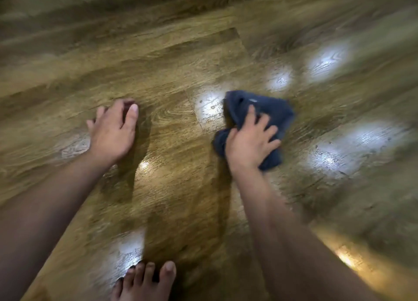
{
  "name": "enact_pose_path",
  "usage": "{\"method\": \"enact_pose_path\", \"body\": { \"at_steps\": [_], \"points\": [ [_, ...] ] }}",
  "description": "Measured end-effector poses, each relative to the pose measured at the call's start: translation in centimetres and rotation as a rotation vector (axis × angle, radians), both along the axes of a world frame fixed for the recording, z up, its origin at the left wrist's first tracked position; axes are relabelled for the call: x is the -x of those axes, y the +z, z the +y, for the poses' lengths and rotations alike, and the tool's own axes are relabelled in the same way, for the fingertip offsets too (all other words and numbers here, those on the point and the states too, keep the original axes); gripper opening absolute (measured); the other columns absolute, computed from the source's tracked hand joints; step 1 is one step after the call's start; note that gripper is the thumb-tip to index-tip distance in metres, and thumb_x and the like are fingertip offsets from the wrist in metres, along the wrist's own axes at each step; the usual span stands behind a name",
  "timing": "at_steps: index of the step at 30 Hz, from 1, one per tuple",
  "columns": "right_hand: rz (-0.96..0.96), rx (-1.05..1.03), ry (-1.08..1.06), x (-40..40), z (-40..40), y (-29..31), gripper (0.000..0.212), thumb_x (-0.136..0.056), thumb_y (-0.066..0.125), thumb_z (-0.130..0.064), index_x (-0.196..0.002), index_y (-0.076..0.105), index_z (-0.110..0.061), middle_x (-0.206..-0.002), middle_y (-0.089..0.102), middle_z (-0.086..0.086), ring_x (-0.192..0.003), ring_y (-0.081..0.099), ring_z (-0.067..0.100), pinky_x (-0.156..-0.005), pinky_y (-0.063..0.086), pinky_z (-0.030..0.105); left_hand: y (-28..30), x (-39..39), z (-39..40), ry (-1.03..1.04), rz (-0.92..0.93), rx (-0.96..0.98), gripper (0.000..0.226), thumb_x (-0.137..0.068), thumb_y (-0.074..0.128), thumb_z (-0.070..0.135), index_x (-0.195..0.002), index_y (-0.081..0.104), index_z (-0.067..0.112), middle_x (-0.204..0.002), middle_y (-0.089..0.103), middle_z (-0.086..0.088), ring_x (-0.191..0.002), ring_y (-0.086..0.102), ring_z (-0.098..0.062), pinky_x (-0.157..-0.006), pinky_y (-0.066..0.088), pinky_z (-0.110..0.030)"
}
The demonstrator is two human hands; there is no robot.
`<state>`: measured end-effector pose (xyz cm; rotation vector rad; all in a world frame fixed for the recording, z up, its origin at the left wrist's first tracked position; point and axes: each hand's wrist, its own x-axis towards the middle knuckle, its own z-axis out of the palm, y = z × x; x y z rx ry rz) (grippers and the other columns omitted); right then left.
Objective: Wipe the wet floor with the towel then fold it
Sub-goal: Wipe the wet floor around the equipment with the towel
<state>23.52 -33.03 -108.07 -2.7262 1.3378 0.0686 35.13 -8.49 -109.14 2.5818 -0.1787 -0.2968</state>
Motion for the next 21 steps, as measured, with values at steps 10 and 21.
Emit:
{"method": "enact_pose_path", "body": {
  "at_steps": [10,21],
  "points": [
    [-0.006,-0.174,1.169,10.3,21.5,-0.5,0.043,-0.094,0.043,-0.047,-0.135,0.054,-0.041,-0.136,0.053,-0.01,-0.125,0.049,0.027,-0.104,0.043,0.047,0.3,-0.4,-4.1,0.0,-0.007,-0.218,0.048,-0.097,0.036,0.061,-0.118,0.06,0.025,-0.129,0.049,-0.017,-0.13,0.035,-0.038,-0.102,0.031,-0.059],
    [0.079,0.025,0.633,1.7,-6.1,-0.2,0.074,-0.085,0.062,-0.048,-0.152,0.035,-0.031,-0.145,0.044,0.005,-0.122,0.044,0.038,-0.096,0.037,0.049,-0.9,0.5,-0.9,-0.129,-0.066,-0.222,0.047,-0.094,0.039,0.062,-0.129,0.054,0.034,-0.135,0.045,-0.002,-0.125,0.037,-0.031,-0.099,0.032,-0.055]
  ]
}}
